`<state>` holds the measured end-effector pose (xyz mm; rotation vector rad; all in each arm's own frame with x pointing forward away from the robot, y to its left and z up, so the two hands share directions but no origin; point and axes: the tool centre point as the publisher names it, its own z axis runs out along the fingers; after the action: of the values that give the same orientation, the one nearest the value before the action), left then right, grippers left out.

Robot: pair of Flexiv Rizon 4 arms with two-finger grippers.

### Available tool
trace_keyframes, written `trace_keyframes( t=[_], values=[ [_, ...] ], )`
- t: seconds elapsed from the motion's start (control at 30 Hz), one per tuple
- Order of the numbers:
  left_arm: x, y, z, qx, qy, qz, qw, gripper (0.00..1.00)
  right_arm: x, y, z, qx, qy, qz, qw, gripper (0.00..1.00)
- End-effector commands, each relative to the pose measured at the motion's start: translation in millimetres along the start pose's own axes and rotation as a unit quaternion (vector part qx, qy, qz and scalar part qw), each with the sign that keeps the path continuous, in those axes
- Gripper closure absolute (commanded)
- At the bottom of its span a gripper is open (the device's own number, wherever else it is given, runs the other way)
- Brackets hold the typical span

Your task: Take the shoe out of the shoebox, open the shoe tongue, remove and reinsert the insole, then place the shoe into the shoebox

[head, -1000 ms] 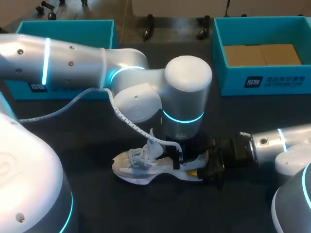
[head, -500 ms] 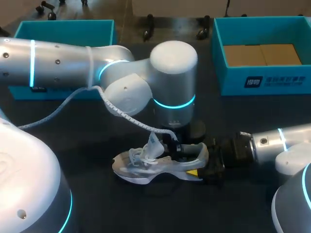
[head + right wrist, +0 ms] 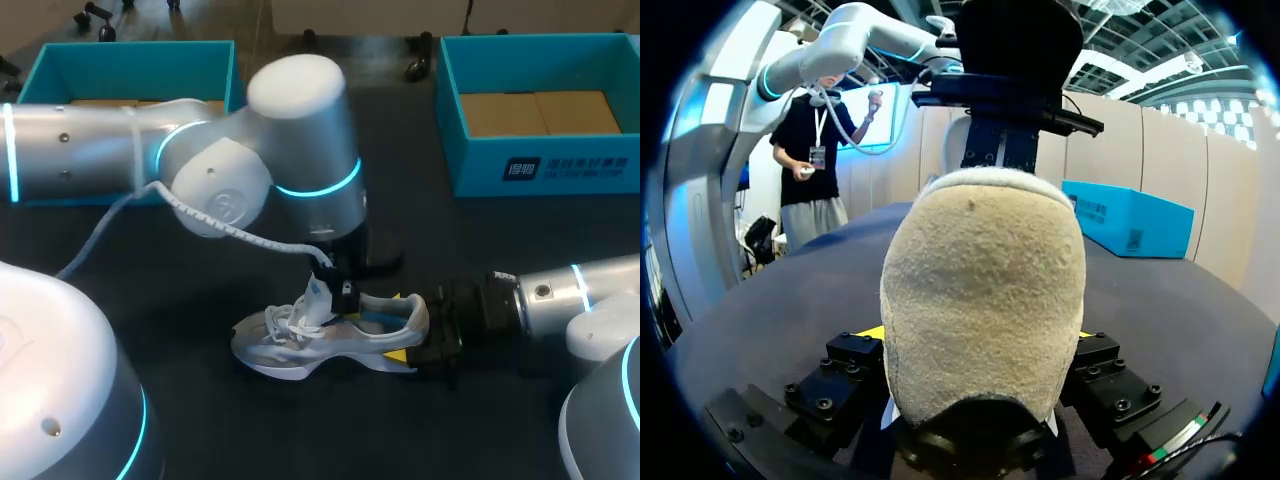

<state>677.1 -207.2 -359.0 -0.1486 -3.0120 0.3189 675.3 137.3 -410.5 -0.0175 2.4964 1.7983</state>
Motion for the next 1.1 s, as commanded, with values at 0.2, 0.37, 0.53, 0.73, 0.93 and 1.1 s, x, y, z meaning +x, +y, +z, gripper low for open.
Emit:
trace_keyframes(
  t=[0.2,0.37,0.53,0.73,0.93,1.1],
  values=[
    [4.0,10,-9,0.046,-0.011,0.000,0.999,1.00,0.6,-2.4,3,0.002,0.001,0.000,1.000,1.00],
    [5.7,20,-16,0.066,-0.023,-0.014,0.997,1.00,0.6,-2.4,3,0.002,0.001,0.000,1.000,1.00],
    [7.8,23,-22,0.077,-0.036,-0.018,0.996,1.00,0.6,-2.4,3,0.002,0.001,0.000,1.000,1.00],
    [12.2,20,-29,0.093,-0.060,-0.016,0.994,1.00,0.6,-2.4,3,0.002,0.001,0.000,1.000,1.00],
    [15.1,15,-32,0.102,-0.084,-0.029,0.991,1.00,0.6,-2.4,3,0.002,0.001,0.000,1.000,1.00],
    [13.1,7,-32,0.099,-0.102,-0.045,0.989,1.00,0.6,-2.4,3,0.002,0.001,0.000,1.000,1.00]
  ],
)
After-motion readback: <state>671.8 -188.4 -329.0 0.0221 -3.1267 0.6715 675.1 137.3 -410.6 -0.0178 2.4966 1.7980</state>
